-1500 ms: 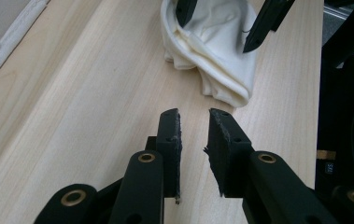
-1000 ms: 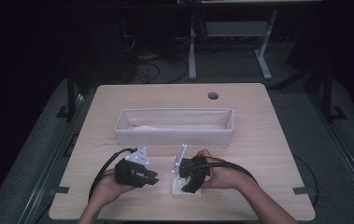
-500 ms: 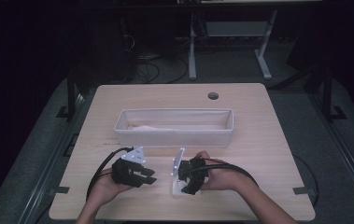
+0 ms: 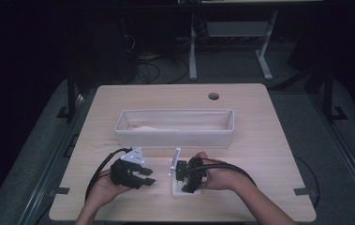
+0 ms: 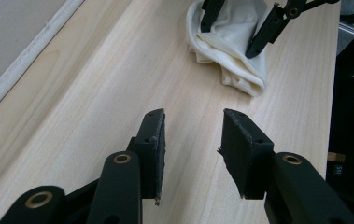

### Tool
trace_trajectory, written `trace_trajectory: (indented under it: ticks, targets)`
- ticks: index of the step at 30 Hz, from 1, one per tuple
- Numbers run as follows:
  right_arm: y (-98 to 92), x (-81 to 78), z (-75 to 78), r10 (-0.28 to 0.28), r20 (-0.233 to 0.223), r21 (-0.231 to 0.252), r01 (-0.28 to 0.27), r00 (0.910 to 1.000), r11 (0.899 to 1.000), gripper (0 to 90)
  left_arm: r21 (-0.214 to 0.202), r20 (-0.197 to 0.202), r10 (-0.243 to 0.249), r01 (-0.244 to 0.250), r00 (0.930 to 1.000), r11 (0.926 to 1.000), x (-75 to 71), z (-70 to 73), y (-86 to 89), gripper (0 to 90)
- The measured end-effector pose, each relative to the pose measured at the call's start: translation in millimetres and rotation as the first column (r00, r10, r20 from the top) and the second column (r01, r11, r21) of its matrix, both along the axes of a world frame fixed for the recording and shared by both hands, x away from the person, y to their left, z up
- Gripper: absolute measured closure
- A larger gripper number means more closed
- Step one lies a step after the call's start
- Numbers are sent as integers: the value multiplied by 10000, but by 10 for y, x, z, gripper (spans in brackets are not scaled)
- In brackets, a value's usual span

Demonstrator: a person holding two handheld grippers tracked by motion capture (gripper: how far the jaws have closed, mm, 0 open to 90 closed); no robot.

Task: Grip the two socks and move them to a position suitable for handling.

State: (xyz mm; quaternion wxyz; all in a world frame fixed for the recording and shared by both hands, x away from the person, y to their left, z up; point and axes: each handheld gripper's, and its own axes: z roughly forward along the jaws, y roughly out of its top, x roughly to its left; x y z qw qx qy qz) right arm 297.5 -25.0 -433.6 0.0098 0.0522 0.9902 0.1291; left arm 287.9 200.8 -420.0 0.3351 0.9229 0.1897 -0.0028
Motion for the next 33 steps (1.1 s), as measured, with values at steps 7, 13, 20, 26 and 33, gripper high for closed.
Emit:
trace_trajectory:
  ticks: [7,13,20,26,33]
  targets:
    - [24,42,10,-171,-125,-135,169,9998,9998,635,-47,54,100,-100,9999,9999,3,12,39,593]
    - [24,43,12,-229,-27,-58,228,9997,9997,715,-102,89,143,-142,9999,9998,3,18,55,592]
    - [-21,33,9,-376,8,268,375,9993,9989,741,-194,89,212,-210,9997,9996,-1,6,60,573]
    - [-53,72,22,-500,-277,448,512,9984,9977,745,-139,105,284,-283,9995,9995,17,3,87,560]
    - [-112,90,60,-675,-355,523,693,9971,9962,745,-242,144,333,-330,9993,9992,15,7,107,545]
